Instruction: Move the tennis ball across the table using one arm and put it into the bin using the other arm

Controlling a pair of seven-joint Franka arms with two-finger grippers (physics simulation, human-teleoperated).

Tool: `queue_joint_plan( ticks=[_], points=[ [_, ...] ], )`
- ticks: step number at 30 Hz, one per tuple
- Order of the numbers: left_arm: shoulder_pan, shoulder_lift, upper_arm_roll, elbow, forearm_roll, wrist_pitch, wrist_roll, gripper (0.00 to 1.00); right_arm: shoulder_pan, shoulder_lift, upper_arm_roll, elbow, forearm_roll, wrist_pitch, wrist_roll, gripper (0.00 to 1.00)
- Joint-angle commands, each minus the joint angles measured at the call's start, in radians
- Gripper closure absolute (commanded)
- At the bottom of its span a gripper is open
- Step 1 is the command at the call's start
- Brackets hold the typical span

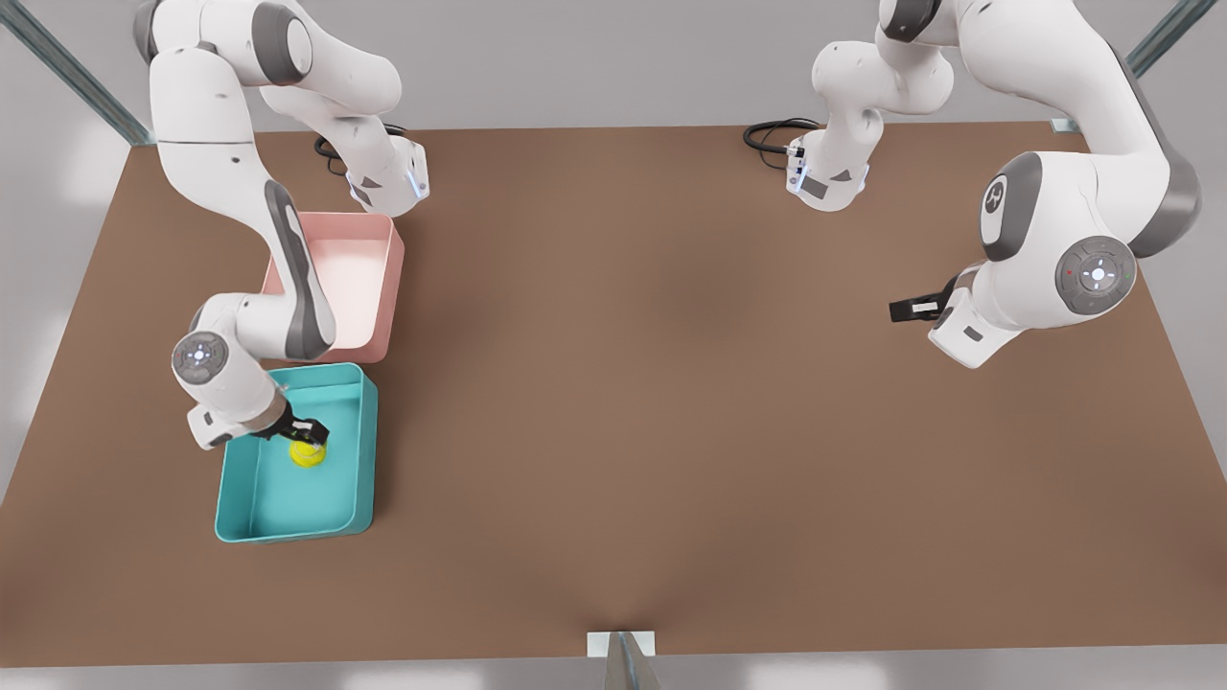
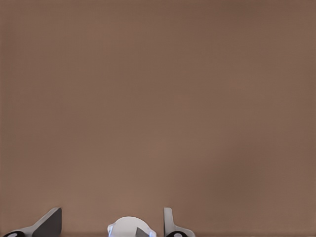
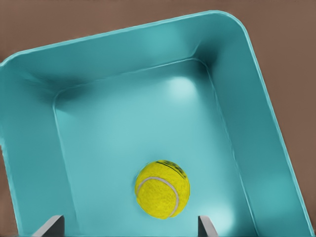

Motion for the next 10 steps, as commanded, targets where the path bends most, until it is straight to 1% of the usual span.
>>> queue_joint_plan(
  ticks=[1, 2, 3, 4, 5, 6, 7, 10],
  points=[
    [0.000, -0.001, 0.000, 0.000, 0.002, -0.001, -0.017, 0.00, 0.003, -0.014, 0.023, 0.095, 0.046, -0.356, -0.275, 0.00],
    [0.000, -0.001, -0.001, 0.000, 0.002, -0.001, -0.017, 0.00, 0.007, -0.041, 0.055, 0.234, 0.020, -0.632, -0.142, 0.00],
    [0.000, -0.001, -0.001, 0.000, 0.002, -0.001, -0.017, 0.00, 0.009, -0.127, 0.072, 0.271, -0.006, -0.725, -0.122, 0.00],
    [0.000, -0.001, -0.001, 0.000, 0.002, -0.002, -0.019, 0.00, 0.009, -0.199, 0.070, 0.271, -0.014, -0.725, -0.117, 0.00],
    [0.000, -0.001, -0.001, 0.000, 0.004, -0.002, -0.019, 0.00, 0.009, -0.281, 0.064, 0.268, -0.015, -0.778, -0.119, 0.00],
    [0.000, -0.001, -0.001, 0.002, 0.004, -0.002, -0.019, 0.00, 0.010, -0.323, 0.063, 0.271, -0.008, -0.841, -0.119, 0.00],
    [0.000, -0.001, -0.001, 0.002, 0.005, -0.001, -0.019, 0.00, 0.011, -0.322, 0.063, 0.319, -0.006, -0.904, -0.116, 0.00],
    [0.000, -0.001, -0.001, 0.003, 0.005, -0.001, -0.019, 0.00, 0.014, -0.288, 0.063, 0.393, -0.009, -0.956, -0.116, 0.00]
  ],
)
